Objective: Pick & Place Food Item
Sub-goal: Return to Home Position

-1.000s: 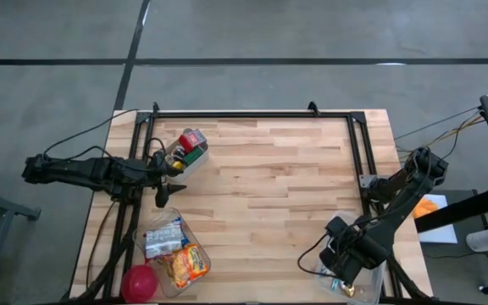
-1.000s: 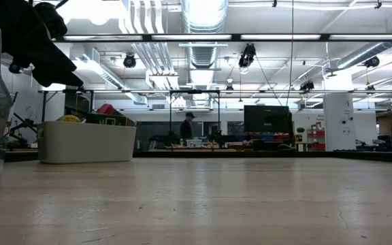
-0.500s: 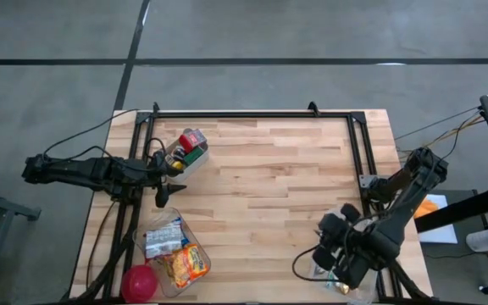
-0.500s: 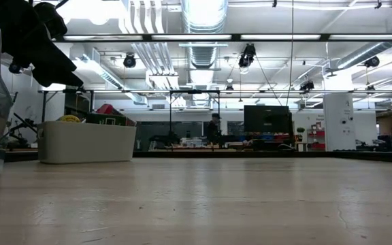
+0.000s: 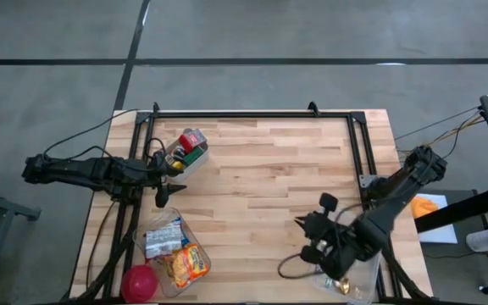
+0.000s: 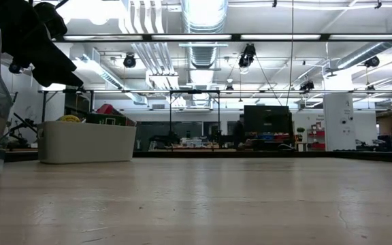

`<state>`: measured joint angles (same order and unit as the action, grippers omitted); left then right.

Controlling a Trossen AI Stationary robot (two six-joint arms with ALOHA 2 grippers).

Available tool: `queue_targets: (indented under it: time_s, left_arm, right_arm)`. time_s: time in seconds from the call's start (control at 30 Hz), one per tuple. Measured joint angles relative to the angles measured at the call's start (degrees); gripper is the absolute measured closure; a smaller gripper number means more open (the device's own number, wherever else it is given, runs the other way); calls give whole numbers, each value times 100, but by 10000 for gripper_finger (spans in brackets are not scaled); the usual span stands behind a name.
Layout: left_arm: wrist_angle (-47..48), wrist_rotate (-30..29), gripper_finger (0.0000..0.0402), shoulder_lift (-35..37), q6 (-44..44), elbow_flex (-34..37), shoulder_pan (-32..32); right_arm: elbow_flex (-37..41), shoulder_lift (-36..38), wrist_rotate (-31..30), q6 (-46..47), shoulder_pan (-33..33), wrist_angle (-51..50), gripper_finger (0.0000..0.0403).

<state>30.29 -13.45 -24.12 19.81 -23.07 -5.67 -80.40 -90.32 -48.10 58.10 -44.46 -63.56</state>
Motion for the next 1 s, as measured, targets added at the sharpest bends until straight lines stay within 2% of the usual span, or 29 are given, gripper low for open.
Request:
queue_targets:
  time_s: [0.1,0.3,0.47,0.7,0.87,1.0]
  left_arm:
    - [1,0,116,0,0,0,0]
    - [1,0,116,0,0,0,-2]
    - [1,0,116,0,0,0,-2]
    - [1,1,116,0,0,0,0]
    - [4,0,116,-1,0,0,-1]
    - [3,0,116,-2,0,0,-2]
  right_arm:
    - [97,16,5,-576,315,328,390]
    - [246,18,455,-1916,925,1202,393]
    - [469,83,936,-3337,1387,2470,393]
    - [1120,302,2109,-4944,1951,4403,393]
    - [1920,558,2855,-5733,2377,5781,393]
    - [2704,864,3741,-6016,2813,6906,393]
